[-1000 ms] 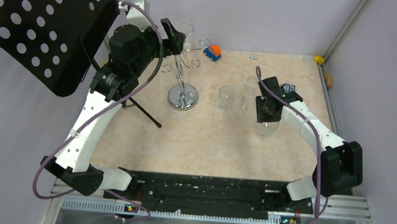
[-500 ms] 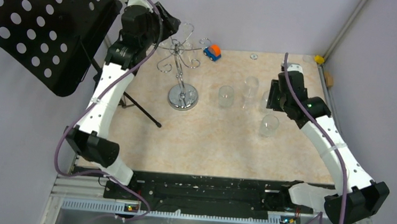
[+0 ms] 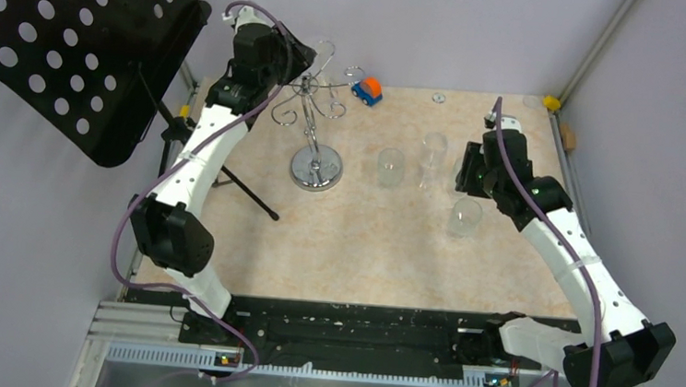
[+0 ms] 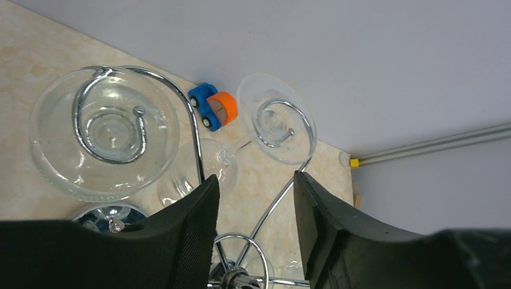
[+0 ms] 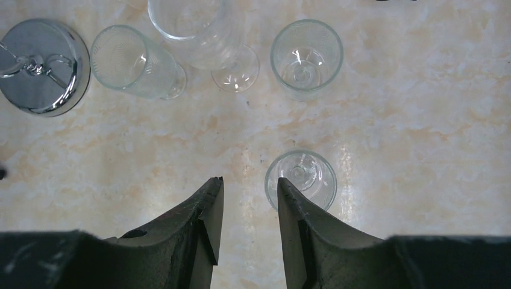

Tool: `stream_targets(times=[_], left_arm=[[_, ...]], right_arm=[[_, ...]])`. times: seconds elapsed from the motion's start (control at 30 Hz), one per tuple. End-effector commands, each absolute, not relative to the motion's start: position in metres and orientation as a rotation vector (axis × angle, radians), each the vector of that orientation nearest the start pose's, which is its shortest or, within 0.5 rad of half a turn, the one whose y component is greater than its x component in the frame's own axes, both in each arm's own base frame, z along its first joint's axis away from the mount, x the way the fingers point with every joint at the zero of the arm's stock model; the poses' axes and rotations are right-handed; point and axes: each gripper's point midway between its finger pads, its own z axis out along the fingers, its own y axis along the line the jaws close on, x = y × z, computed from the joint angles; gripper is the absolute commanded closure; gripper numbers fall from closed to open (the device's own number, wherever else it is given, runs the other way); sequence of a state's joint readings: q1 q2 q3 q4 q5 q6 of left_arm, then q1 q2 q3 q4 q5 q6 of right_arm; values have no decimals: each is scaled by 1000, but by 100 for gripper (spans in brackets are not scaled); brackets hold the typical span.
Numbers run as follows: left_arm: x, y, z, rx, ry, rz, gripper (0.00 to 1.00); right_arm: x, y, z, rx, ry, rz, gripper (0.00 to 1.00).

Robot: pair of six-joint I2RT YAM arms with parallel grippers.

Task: Take the wine glass off the wine glass rack

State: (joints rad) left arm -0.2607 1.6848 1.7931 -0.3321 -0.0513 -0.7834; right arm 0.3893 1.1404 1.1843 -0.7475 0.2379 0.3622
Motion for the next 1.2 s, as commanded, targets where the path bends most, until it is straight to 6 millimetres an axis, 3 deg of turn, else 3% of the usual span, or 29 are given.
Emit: stream_targets(times=[0.0, 0.2, 0.4, 0.83, 1.17], left_arm=[[501, -138, 419, -576, 1614, -742, 48], [514, -134, 417, -659, 1583, -850, 48], [517, -140, 413, -666, 1591, -931, 57], [530, -138, 392, -720, 1617, -913, 51], [550, -149, 380, -723, 1648, -951, 51]], right_arm=[[309, 99, 255, 114, 2169, 191, 61], [306, 97, 262, 115, 2140, 199, 61], [304, 95, 260, 117, 2139, 192, 61], [302, 96, 258, 114, 2138, 202, 61], [301, 94, 260, 122, 2122, 202, 62]])
